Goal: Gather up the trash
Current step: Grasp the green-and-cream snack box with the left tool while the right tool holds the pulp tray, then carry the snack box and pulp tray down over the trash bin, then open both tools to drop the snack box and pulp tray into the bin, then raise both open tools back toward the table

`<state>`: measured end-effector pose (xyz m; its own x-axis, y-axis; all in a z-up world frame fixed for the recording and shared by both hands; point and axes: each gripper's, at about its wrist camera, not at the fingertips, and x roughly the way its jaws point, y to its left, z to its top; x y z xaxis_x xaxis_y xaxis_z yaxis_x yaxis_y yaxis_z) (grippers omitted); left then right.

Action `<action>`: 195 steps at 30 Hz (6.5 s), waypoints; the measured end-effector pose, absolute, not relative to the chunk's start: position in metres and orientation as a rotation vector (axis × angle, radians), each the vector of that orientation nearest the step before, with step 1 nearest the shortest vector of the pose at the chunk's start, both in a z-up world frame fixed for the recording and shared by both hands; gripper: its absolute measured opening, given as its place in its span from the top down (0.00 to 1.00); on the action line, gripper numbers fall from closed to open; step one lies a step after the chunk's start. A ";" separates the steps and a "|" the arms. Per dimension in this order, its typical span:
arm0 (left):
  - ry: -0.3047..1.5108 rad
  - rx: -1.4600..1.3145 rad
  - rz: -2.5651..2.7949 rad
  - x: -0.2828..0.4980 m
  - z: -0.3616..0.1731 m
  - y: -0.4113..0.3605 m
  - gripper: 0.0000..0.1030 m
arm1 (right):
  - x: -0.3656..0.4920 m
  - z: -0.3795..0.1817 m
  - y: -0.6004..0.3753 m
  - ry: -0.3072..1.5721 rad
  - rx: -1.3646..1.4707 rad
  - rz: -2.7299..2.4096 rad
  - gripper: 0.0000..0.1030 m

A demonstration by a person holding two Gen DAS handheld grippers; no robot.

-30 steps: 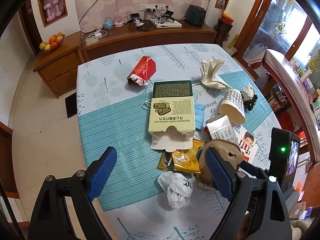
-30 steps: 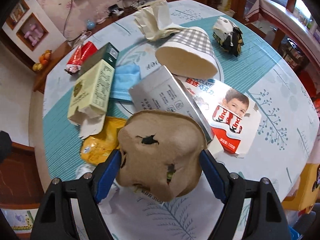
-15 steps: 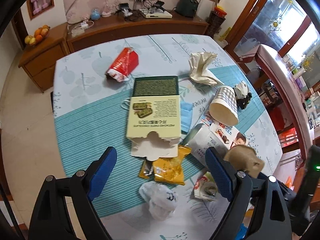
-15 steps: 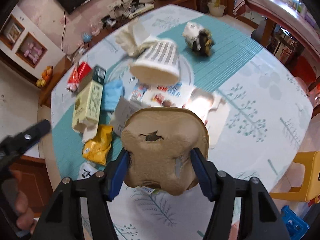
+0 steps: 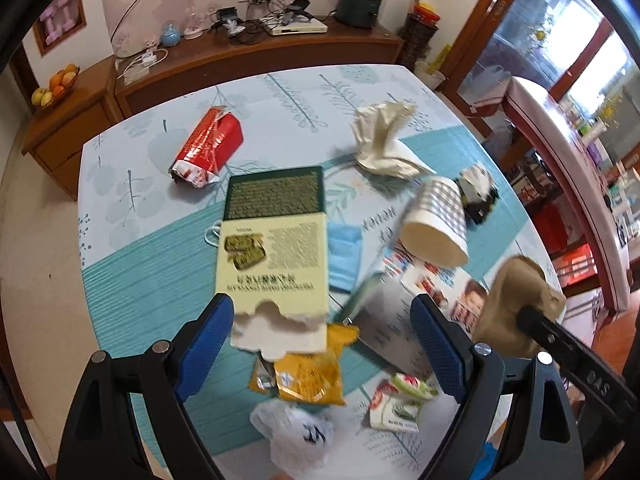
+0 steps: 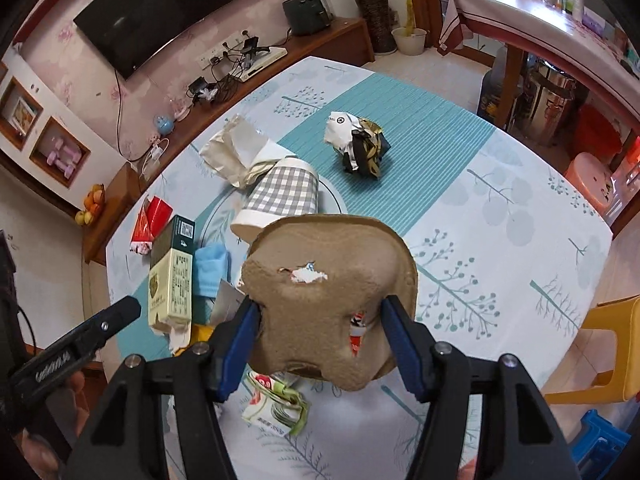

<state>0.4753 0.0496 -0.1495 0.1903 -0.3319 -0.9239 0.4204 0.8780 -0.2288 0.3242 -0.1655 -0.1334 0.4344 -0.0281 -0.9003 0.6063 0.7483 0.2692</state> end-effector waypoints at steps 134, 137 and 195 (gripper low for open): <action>1.570 0.281 -0.465 0.024 -0.435 -0.076 0.71 | -0.038 -0.411 -0.237 1.364 0.781 -0.229 0.39; 1.555 0.285 -0.463 0.029 -0.441 -0.074 0.40 | -0.033 -0.421 -0.232 1.365 0.780 -0.225 0.39; 1.197 0.098 -0.441 0.031 -0.105 -0.014 0.03 | -0.006 -0.158 -0.216 1.124 0.671 -0.045 0.16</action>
